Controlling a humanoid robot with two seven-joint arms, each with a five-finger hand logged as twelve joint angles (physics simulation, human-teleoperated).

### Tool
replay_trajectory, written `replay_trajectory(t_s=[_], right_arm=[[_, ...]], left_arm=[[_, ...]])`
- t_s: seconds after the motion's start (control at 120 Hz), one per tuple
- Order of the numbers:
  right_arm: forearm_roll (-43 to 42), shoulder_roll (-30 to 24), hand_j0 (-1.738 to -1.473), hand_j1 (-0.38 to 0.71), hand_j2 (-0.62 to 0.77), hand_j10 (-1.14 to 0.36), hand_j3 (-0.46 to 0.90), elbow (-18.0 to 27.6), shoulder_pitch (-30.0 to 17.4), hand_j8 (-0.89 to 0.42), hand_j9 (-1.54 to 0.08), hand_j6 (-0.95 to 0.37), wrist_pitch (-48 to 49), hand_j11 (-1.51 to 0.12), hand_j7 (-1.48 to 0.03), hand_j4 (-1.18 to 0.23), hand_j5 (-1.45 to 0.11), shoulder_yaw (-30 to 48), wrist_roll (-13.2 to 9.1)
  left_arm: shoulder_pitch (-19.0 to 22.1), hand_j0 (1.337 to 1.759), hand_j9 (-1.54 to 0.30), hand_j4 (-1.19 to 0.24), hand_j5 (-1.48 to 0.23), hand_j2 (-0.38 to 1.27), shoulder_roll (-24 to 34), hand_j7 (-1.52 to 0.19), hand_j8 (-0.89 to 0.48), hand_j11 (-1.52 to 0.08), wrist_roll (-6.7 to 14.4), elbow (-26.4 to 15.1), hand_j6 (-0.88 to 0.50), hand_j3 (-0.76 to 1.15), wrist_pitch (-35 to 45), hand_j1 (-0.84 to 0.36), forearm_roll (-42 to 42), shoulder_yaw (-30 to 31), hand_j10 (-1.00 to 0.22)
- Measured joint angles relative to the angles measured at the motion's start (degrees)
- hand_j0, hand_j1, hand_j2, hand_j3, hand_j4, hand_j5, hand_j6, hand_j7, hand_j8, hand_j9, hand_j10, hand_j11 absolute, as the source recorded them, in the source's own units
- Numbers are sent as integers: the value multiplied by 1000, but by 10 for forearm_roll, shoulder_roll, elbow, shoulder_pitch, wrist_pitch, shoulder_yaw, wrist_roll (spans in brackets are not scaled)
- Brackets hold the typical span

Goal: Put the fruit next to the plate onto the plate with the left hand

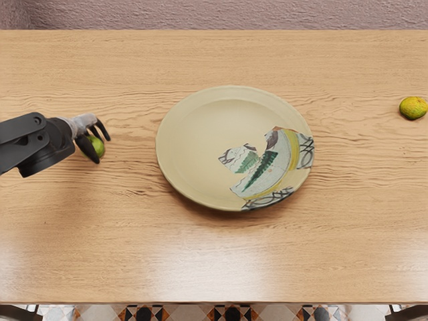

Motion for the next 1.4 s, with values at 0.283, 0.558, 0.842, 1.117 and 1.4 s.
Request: replay_trajectory(t_s=[0.283, 0.558, 0.842, 1.117, 1.4], right_arm=[[0, 0, -1658, -322, -4, -22, 0, 0, 0, -22, -29, -22, 0, -29, -29, -22, -29, 0, 0], [0, 0, -1658, -322, -4, -22, 0, 0, 0, -22, -29, -22, 0, -29, -29, -22, -29, 0, 0], [0, 0, -1658, -322, -4, -22, 0, 0, 0, -22, -29, -22, 0, -29, -29, -22, -29, 0, 0], [0, 0, -1658, -322, -4, -22, 0, 0, 0, -22, -29, -22, 0, -29, -29, -22, -29, 0, 0], [0, 0, -1658, -322, -5, -22, 0, 0, 0, -22, -29, -21, 0, -29, -29, -22, -29, 0, 0]], left_arm=[[-4, 1650, -960, -680, -988, 292, 6, -972, -284, -959, 0, 0, -343, 0, -2, -391, -39, -9, -478], [-8, 1648, -1027, -709, -1056, 301, 33, -1034, -264, -1017, 0, 0, -329, 0, -6, -378, -74, -29, -470], [-8, 1648, -1042, -720, -1065, 359, 93, -1045, -255, -1022, 0, 0, -347, 0, -11, -399, -188, -155, -485], [-5, 1648, -1029, -709, -1085, 403, 109, -1065, -257, -1019, 0, 0, -360, 0, -128, -400, -385, -251, -511], [-5, 1647, -1040, -716, -1075, 411, 16, -1057, -284, -1020, 0, -1, -378, 0, -231, -396, -476, -271, -527]])
